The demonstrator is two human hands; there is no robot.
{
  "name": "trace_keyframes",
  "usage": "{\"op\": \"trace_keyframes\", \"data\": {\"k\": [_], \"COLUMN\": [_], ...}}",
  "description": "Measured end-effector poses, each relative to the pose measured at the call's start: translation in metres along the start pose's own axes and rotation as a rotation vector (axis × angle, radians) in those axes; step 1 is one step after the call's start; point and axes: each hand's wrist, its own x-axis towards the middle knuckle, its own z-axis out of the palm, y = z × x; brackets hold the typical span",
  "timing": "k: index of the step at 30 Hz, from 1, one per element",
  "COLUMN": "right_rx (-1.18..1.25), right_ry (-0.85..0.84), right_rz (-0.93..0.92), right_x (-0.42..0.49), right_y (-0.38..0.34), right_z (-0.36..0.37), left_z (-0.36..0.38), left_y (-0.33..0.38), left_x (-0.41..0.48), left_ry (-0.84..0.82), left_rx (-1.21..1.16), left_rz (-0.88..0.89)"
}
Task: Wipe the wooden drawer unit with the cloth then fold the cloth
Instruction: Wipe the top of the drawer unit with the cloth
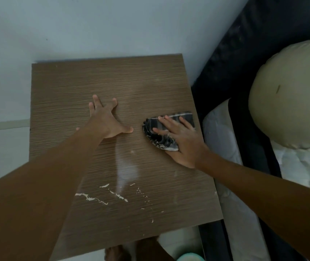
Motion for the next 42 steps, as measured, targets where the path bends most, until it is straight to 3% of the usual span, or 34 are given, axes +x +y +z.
{"op": "trace_keyframes", "data": {"k": [9,12,15,17,20,22,26,28,30,32,42], "right_rx": [0.085,0.307,0.73,0.798,0.776,0.722,0.594,0.578,0.443,0.241,0.114], "right_ry": [-0.071,-0.022,0.198,0.422,0.688,0.76,0.689,0.518,0.337,0.327,0.39], "right_rz": [0.145,0.333,0.779,0.975,1.023,1.061,1.218,1.309,1.198,1.078,1.202], "right_x": [-0.074,-0.085,-0.083,-0.088,-0.101,-0.111,-0.132,-0.139,-0.143,-0.136,-0.085], "right_y": [-0.087,-0.115,-0.138,-0.14,-0.14,-0.14,-0.129,-0.126,-0.132,-0.141,-0.205], "right_z": [0.02,0.019,-0.019,-0.046,-0.082,-0.09,-0.059,-0.022,0.016,0.037,0.076], "left_z": [0.016,0.024,0.03,0.031,0.032,0.033,0.036,0.037,0.037,0.037,0.032], "left_y": [-0.012,-0.018,-0.023,-0.025,-0.027,-0.028,-0.029,-0.029,-0.029,-0.029,-0.027], "left_x": [-0.023,-0.033,-0.037,-0.038,-0.041,-0.043,-0.045,-0.044,-0.043,-0.043,-0.048], "left_ry": [-0.004,-0.011,-0.011,-0.018,-0.022,-0.022,-0.013,-0.01,-0.013,-0.02,-0.06], "left_rx": [0.073,0.093,0.097,0.104,0.148,0.168,0.164,0.159,0.16,0.156,0.182], "left_rz": [0.066,0.093,0.104,0.113,0.13,0.139,0.156,0.158,0.155,0.155,0.157]}}
